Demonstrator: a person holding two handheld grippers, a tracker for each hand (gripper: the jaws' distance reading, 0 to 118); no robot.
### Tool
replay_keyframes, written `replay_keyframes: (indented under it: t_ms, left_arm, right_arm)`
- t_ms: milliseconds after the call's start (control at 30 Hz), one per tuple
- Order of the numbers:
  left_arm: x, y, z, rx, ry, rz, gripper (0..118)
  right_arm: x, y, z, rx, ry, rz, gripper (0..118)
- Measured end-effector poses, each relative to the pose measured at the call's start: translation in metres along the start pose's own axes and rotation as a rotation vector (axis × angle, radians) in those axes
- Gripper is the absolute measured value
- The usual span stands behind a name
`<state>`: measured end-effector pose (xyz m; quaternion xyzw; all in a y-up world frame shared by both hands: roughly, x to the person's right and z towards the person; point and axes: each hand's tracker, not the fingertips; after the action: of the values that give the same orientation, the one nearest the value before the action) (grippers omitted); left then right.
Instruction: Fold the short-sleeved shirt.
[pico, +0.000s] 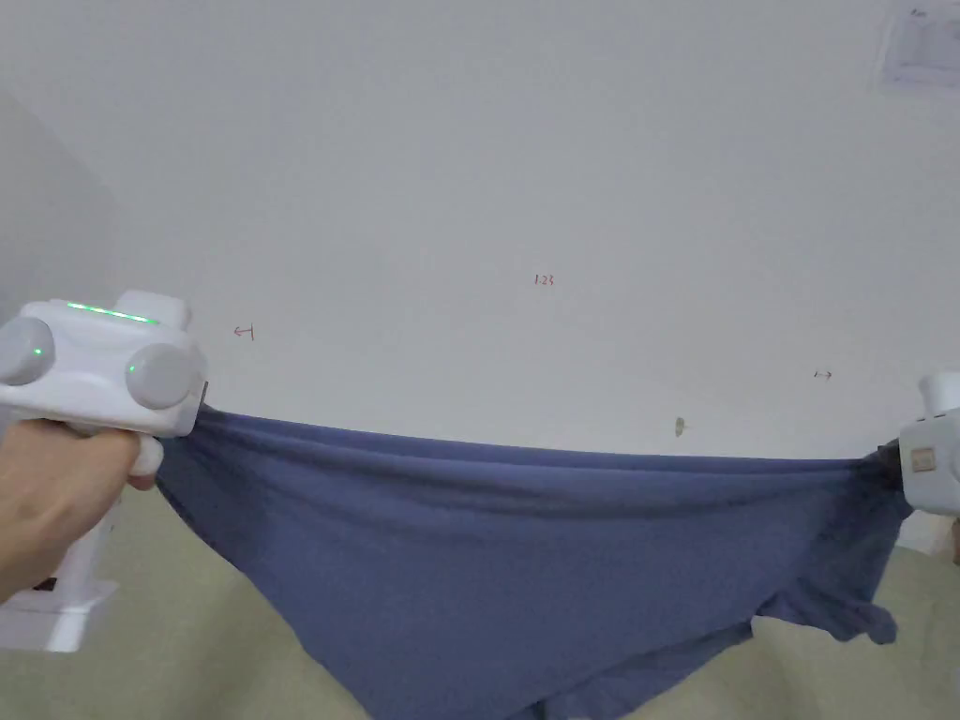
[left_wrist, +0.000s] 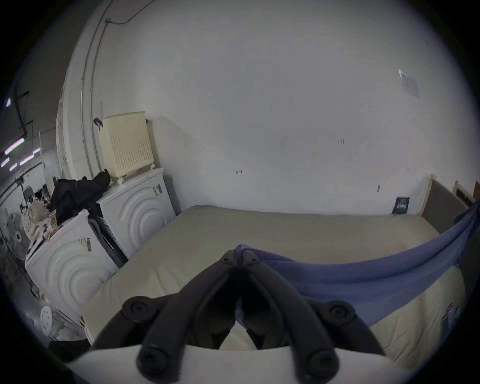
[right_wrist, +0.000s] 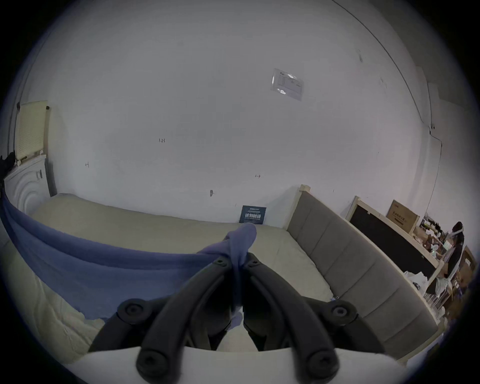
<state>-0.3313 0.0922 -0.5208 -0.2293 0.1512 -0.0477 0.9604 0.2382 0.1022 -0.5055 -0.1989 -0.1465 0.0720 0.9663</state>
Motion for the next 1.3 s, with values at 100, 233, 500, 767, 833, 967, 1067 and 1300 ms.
replay_keyframes:
  t_ms: [100, 233, 500, 767, 833, 967, 1067, 1300]
  left_arm:
    - [-0.001, -0.036, -0.005, -0.064, -0.029, -0.012, 2]
    - [-0.005, -0.094, 0.006, -0.140, -0.059, -0.054, 2]
    - [-0.028, -0.216, 0.063, -0.293, -0.139, -0.047, 2]
    - [-0.063, -0.312, 0.131, -0.394, -0.170, -0.018, 2]
    - [-0.069, -0.327, 0.144, -0.401, -0.177, -0.022, 2]
    - [-0.075, -0.350, 0.158, -0.432, -0.201, -0.010, 2]
    - [-0.074, -0.364, 0.157, -0.440, -0.208, -0.014, 3]
    - [-0.081, -0.377, 0.149, -0.429, -0.297, 0.065, 4]
  right_arm:
    - [-0.001, -0.044, -0.002, -0.067, 0.019, 0.006, 6]
    - [0.007, -0.118, 0.016, -0.146, 0.060, -0.018, 6]
    - [0.041, -0.257, 0.077, -0.319, 0.107, -0.079, 6]
    - [0.066, -0.336, 0.159, -0.351, 0.138, -0.108, 6]
    - [0.071, -0.346, 0.175, -0.348, 0.138, -0.114, 6]
    - [0.081, -0.364, 0.192, -0.376, 0.149, -0.113, 6]
    - [0.079, -0.375, 0.195, -0.394, 0.143, -0.103, 6]
    - [0.071, -0.387, 0.195, -0.382, 0.133, -0.126, 8]
